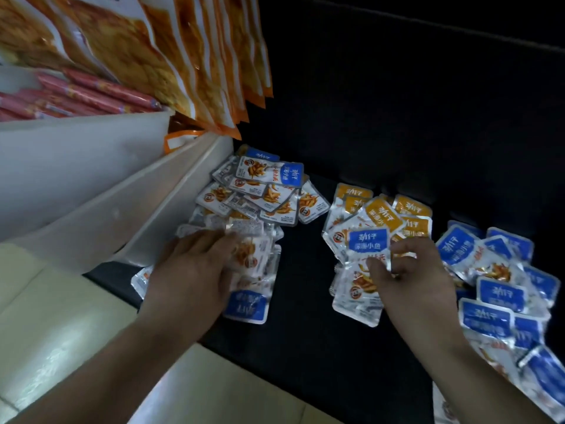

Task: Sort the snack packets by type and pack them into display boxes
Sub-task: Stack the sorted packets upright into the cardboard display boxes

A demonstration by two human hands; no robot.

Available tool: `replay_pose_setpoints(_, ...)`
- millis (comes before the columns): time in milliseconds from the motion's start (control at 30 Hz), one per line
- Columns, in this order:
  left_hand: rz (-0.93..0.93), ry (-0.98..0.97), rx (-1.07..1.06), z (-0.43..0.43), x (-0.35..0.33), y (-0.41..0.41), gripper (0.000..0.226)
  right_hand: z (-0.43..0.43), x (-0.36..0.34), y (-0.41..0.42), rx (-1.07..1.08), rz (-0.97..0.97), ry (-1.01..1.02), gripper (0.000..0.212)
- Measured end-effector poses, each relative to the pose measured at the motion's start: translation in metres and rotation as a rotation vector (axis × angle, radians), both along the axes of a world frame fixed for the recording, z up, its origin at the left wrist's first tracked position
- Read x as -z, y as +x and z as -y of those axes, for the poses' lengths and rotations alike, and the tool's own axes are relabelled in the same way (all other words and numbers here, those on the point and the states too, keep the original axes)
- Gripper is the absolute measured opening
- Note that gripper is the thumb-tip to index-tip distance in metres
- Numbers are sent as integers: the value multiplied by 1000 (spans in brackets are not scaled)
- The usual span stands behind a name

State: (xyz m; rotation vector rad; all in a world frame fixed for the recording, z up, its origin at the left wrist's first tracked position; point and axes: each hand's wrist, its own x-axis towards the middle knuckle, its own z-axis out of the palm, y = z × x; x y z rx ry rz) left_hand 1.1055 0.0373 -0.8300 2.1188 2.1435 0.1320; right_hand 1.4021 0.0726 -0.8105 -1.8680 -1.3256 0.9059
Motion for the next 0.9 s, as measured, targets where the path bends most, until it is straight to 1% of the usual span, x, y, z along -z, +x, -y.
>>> replay_pose_setpoints(100, 15, 97, 35, 5, -5, 3, 53, -3, 11, 8, -72, 228, 38, 28)
replay_pose_setpoints(167, 7, 206, 73, 8, -11, 13, 49, -4, 14, 12, -133, 395, 33, 33)
replay_pose_setpoints(200, 26, 264, 98, 9, -17, 20, 46, -5, 14, 13, -147, 446, 6, 37)
replay_pose_setpoints(267, 111, 329, 153, 11, -27, 39, 45, -7, 10, 15, -147, 453, -43, 37)
replay_pose_setpoints(367, 229, 302, 206, 14, -28, 66, 48, -5, 7, 16, -142, 400, -59, 33)
replay_pose_setpoints(467, 298, 273, 286, 14, -17, 85, 48, -3, 8, 18, -146, 334, -101, 34)
replay_pose_setpoints(567, 354, 272, 383, 14, -11, 97, 44, -7, 13, 19, -99, 106, -171, 34)
replay_pose_setpoints(633, 402, 279, 387, 17, -10, 101, 41, -9, 15, 20, -70, -32, -179, 40)
replay_pose_setpoints(700, 468, 277, 361, 20, -8, 103, 40, -10, 16, 23, -58, -106, -147, 42)
replay_pose_setpoints(733, 490, 274, 354, 21, -7, 104, 40, -9, 14, 25, -64, -115, -125, 39)
replay_pose_setpoints(800, 506, 277, 353, 20, -5, 107, 39, -7, 8, 31, -71, -165, -92, 27)
replay_pose_setpoints(900, 534, 298, 388, 12, -8, 117, 41, -1, -4, 50, 3, -217, -42, 12)
